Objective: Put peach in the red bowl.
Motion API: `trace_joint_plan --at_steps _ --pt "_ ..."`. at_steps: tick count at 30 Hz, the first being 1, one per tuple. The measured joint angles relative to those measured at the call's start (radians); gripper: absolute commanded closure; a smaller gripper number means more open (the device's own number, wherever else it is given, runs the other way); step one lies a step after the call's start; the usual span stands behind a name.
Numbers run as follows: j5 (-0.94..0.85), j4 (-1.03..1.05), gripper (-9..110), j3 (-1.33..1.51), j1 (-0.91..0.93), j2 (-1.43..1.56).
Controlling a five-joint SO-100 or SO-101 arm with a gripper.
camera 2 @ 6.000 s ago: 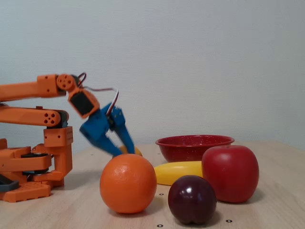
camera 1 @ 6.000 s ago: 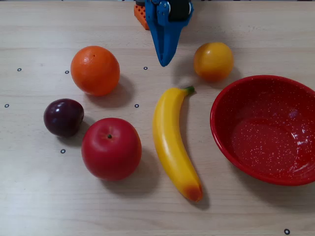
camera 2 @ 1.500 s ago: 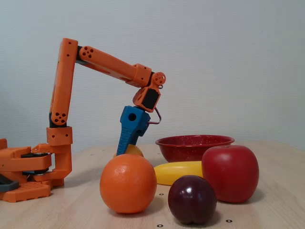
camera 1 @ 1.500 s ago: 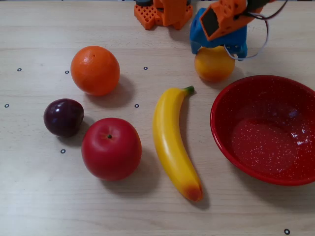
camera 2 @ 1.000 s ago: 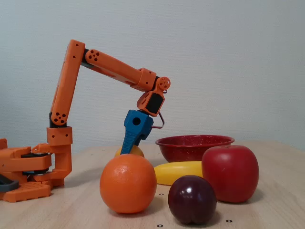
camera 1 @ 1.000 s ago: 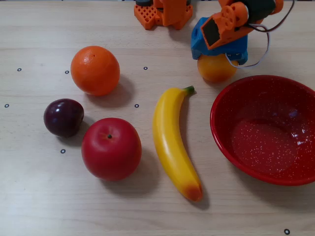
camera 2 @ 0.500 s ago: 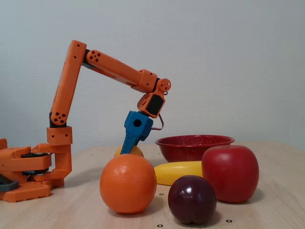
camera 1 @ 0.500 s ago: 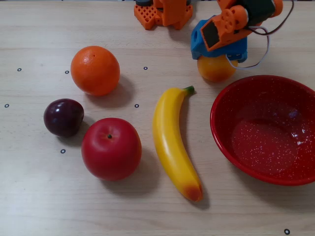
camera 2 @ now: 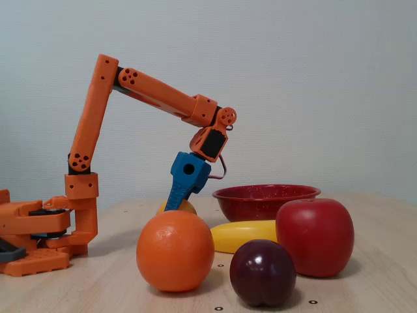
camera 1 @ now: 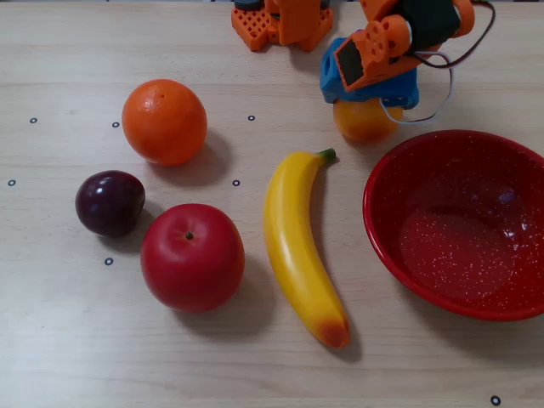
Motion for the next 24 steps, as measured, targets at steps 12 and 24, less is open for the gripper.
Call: trace_joint_plan --at_steps 12,24 --pt "-0.015 0.000 102 -0.041 0.011 -0.003" --pt "-0.021 0.071 102 -0.064 0.055 0.048"
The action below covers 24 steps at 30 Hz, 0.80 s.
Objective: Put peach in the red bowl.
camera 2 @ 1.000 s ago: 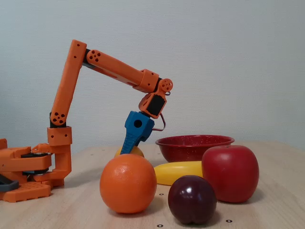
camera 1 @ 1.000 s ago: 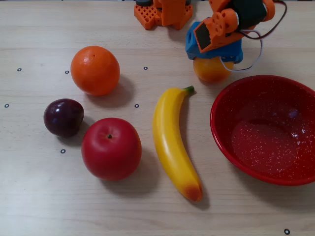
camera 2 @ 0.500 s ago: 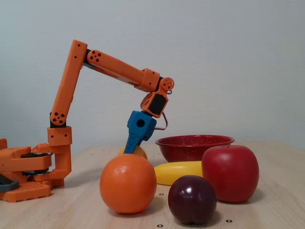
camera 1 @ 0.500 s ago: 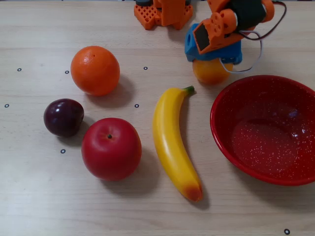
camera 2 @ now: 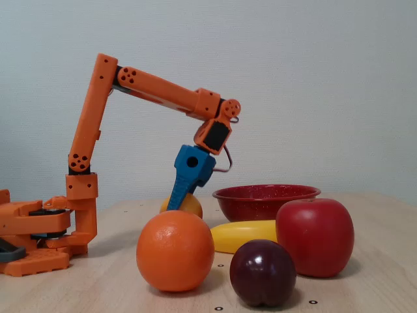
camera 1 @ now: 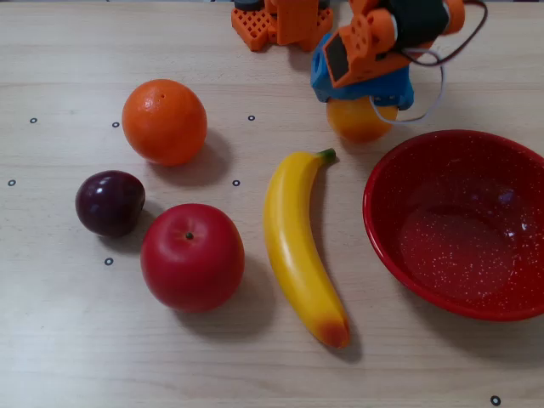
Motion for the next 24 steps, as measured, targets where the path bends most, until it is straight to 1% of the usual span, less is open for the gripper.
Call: trace_joint_plan --at_steps 14,18,24 --pt "0.000 0.000 102 0.141 0.002 0.267" --pt "-0.002 0.000 102 0.155 0.063 0.341" --pt "0.005 0.000 102 0.176 0.055 0.380"
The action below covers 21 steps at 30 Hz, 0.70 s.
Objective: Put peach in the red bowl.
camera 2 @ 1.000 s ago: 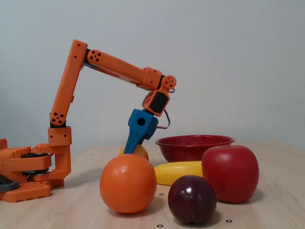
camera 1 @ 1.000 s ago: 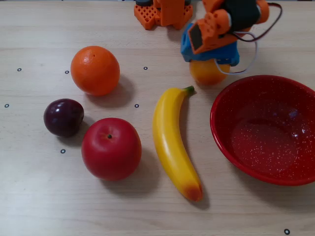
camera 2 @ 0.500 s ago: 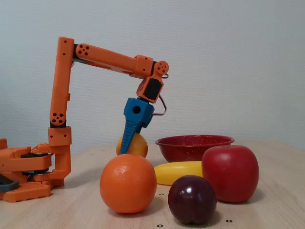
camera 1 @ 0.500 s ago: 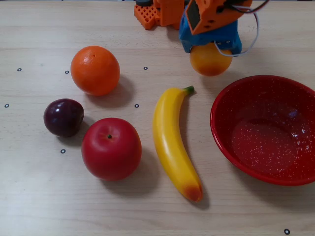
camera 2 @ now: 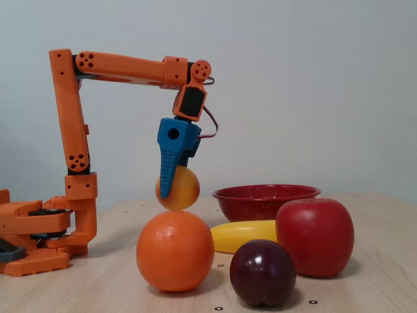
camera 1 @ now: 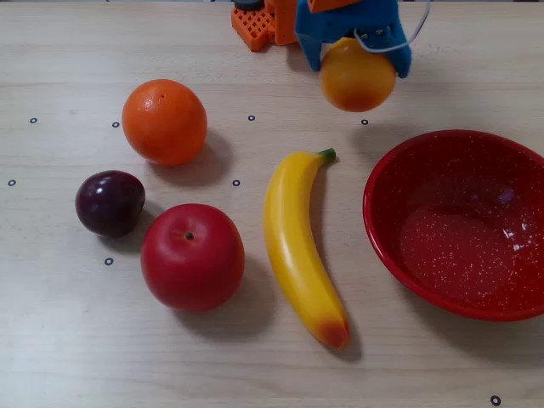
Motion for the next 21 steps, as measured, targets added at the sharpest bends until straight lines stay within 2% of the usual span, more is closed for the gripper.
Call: trace_joint_plan --at_steps 21 --pt "0.087 0.000 102 -0.319 0.000 0.000"
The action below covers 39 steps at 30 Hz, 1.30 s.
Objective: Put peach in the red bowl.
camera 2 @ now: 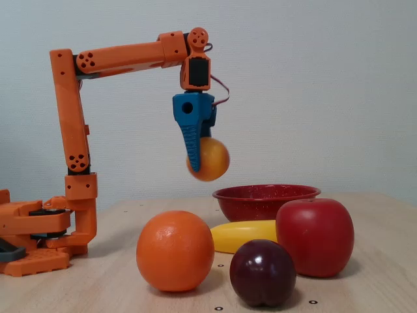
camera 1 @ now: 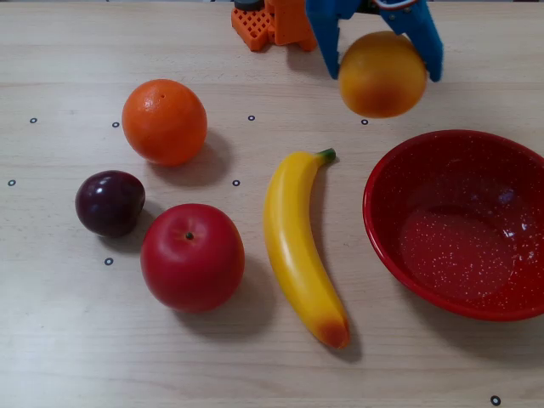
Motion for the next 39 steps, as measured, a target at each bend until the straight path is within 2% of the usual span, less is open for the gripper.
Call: trace_joint_plan --at_steps 7,16,25,39 --pt "0.081 -0.011 102 -0.107 0.000 -0.011" --pt "0.206 -0.282 102 -0.118 -0.002 -0.121" --pt "0.347 -0.460 102 -0.118 -0.118 -0.207" --pt "0.534 -0.495 102 -0.127 -0.199 -0.399"
